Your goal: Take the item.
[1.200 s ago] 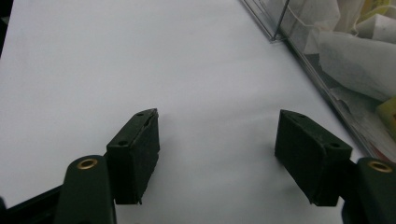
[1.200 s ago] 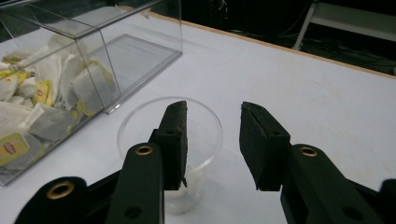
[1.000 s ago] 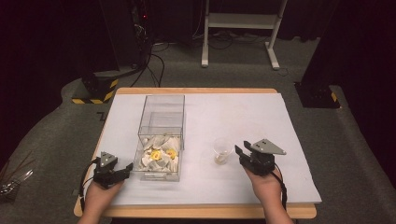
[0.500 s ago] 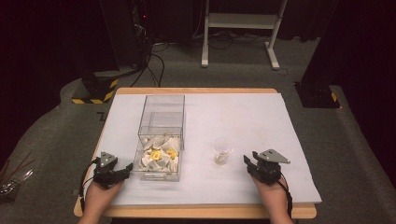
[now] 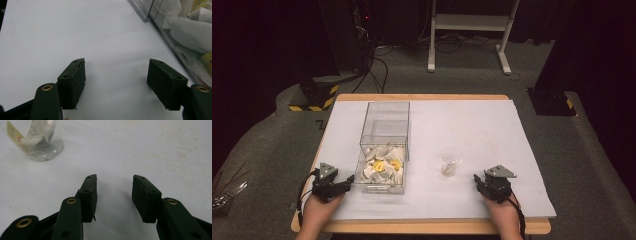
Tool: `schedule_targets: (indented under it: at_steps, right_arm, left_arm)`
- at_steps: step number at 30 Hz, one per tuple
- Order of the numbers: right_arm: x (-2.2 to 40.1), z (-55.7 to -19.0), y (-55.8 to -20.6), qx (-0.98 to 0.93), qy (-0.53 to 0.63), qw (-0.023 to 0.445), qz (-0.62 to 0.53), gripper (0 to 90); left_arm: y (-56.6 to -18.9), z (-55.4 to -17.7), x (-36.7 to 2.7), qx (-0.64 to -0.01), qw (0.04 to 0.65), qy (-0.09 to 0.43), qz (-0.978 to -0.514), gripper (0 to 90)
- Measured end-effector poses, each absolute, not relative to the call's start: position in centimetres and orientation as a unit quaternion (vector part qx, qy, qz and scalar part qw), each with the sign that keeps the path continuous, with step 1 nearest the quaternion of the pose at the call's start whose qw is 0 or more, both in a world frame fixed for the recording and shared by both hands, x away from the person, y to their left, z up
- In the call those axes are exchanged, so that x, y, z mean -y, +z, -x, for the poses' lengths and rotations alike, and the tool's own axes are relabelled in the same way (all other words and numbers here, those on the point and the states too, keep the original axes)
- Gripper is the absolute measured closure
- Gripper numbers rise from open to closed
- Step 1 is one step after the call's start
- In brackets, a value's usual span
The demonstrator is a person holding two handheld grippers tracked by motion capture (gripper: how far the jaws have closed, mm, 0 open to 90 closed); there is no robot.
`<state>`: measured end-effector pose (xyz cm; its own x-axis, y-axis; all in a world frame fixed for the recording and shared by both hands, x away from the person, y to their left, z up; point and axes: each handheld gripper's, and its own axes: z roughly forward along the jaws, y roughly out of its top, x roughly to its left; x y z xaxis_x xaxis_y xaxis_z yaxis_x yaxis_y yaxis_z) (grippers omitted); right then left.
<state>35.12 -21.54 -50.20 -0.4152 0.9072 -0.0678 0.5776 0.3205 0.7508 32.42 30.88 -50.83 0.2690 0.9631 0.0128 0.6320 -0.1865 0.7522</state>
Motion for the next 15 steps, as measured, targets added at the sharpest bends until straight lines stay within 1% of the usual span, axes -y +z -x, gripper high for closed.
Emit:
schedule_targets:
  at_steps: [4, 10, 15]
  right_arm:
    - [21.33, -35.15, -50.28, -0.777, 0.322, 0.257, -0.476, 54.8]
    - [21.71, -35.43, -50.32, -0.769, 0.329, 0.24, -0.493, 50.2]
    - [21.88, -35.57, -50.34, -0.766, 0.33, 0.237, -0.498, 47.3]
  left_arm:
    - [-50.8, -32.31, -30.76, -0.544, 0.327, 0.253, -0.73, 32.8]
    - [-50.62, -32.14, -30.87, -0.537, 0.33, 0.252, -0.734, 32.4]
    - [-50.28, -31.82, -31.02, -0.536, 0.338, 0.244, -0.735, 32.4]
